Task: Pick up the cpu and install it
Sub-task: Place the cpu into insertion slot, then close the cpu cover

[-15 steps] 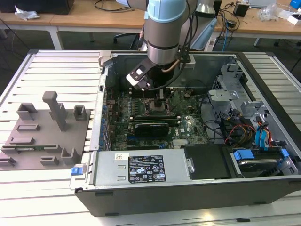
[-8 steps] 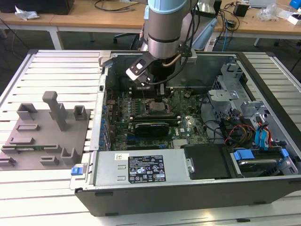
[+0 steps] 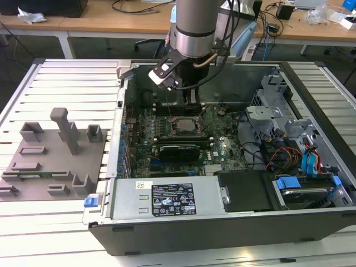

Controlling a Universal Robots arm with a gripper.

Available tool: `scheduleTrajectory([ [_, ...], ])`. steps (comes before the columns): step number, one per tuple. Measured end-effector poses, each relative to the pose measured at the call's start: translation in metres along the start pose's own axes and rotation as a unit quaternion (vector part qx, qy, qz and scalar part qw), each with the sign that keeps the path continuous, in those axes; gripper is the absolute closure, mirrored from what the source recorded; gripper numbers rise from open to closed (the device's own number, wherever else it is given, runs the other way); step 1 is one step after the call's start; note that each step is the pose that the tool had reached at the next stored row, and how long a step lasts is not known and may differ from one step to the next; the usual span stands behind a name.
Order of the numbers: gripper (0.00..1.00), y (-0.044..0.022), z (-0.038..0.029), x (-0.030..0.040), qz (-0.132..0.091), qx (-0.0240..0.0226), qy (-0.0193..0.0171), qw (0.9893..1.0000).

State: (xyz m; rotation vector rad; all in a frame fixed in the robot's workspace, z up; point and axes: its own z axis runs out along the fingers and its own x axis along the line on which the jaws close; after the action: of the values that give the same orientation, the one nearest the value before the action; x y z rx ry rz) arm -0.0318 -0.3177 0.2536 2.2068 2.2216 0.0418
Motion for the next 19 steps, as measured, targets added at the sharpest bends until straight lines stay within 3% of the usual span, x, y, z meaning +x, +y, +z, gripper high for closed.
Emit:
scheduleTrajectory([
  [14, 0.89, 0.0000, -0.0009, 0.0000, 0.000, 0.0001, -0.0001, 1.0000],
  [19, 0.89, 0.0002, -0.0094, 0.0001, 0.000, 0.0001, -0.0002, 1.0000],
])
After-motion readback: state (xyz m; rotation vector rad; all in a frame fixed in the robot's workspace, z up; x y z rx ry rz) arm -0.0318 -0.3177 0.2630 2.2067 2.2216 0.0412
